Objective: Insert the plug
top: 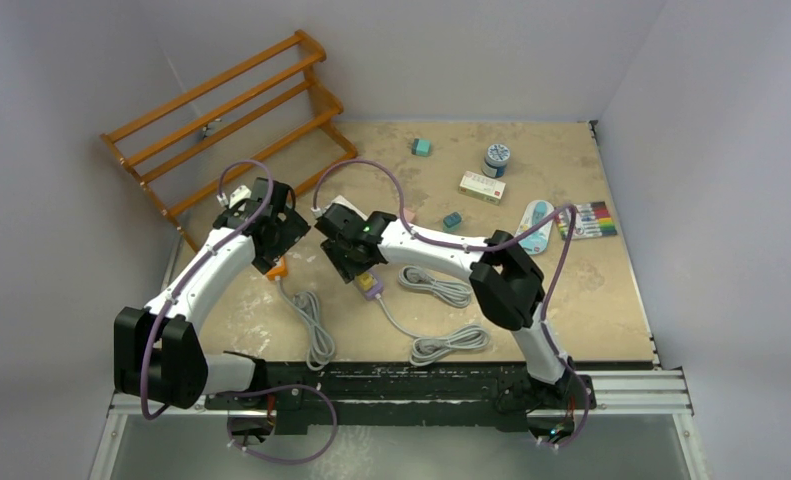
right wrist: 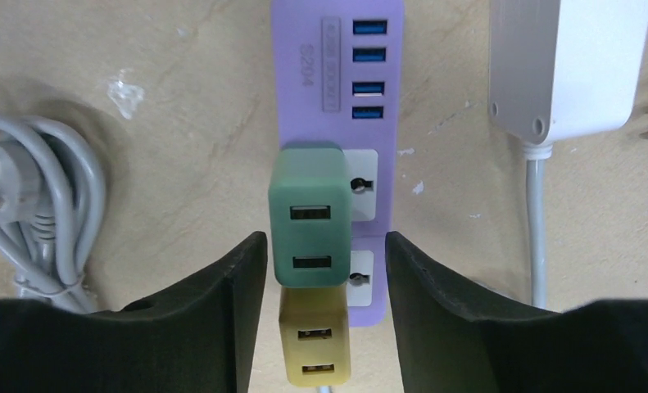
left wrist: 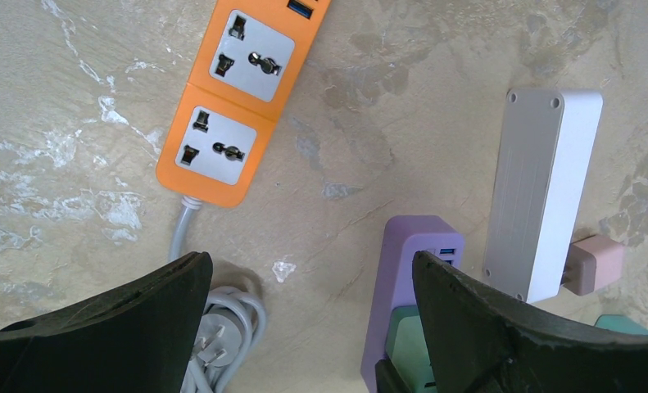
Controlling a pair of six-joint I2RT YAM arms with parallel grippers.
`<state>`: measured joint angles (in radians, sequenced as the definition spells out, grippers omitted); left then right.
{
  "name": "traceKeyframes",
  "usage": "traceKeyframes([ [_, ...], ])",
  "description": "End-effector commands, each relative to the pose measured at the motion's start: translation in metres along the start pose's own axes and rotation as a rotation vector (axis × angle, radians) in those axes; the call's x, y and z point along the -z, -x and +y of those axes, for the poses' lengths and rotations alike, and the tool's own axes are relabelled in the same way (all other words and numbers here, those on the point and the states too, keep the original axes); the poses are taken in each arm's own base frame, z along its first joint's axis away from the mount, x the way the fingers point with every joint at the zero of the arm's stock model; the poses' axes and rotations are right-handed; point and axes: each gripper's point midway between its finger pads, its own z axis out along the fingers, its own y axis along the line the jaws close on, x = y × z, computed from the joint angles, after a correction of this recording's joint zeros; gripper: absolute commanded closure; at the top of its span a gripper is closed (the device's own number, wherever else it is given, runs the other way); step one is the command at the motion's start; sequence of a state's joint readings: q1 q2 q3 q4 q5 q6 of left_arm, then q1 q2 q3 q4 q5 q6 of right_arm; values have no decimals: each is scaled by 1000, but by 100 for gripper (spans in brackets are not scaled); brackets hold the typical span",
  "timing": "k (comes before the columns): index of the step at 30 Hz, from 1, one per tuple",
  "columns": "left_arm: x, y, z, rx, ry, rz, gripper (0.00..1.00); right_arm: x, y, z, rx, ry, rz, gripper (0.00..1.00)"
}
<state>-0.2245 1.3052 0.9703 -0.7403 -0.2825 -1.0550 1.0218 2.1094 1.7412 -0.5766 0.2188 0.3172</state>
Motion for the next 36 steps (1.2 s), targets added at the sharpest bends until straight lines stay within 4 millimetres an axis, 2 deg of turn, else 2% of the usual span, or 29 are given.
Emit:
traceKeyframes([
  [1, 3, 8, -7, 7, -28, -26, 9, 10, -4, 1, -37, 3, 20, 40],
  [7, 5, 10, -7, 8, -33, -31, 9, 49, 40, 17, -84, 119, -120, 29],
  [9, 5, 10, -7, 6, -32, -30, 9, 56, 48, 20, -84, 138, -146, 28],
  [12, 5, 9, -6, 4, -32, -28, 9, 48, 32, 18, -66, 130, -98, 25],
  [14, 6, 9, -6, -2, -33, -28, 9, 40, 15, 15, -64, 119, -66, 5],
  [16, 6, 9, -5, -6, -30, -30, 9, 34, 0, 11, -71, 110, -56, 0],
  [19, 6, 10, -4, -7, -31, -36, 9, 27, -19, 4, -84, 87, -37, 0],
  [22, 5, 8, -4, -8, -33, -30, 9, 22, -30, 3, -90, 92, -27, 1],
  [28, 3, 7, -4, -10, -27, -24, 9, 12, -32, 9, -91, 115, -25, 4],
  [36, 3, 5, 0, -14, -21, -24, 9, -7, -53, 3, -93, 74, 25, 11],
])
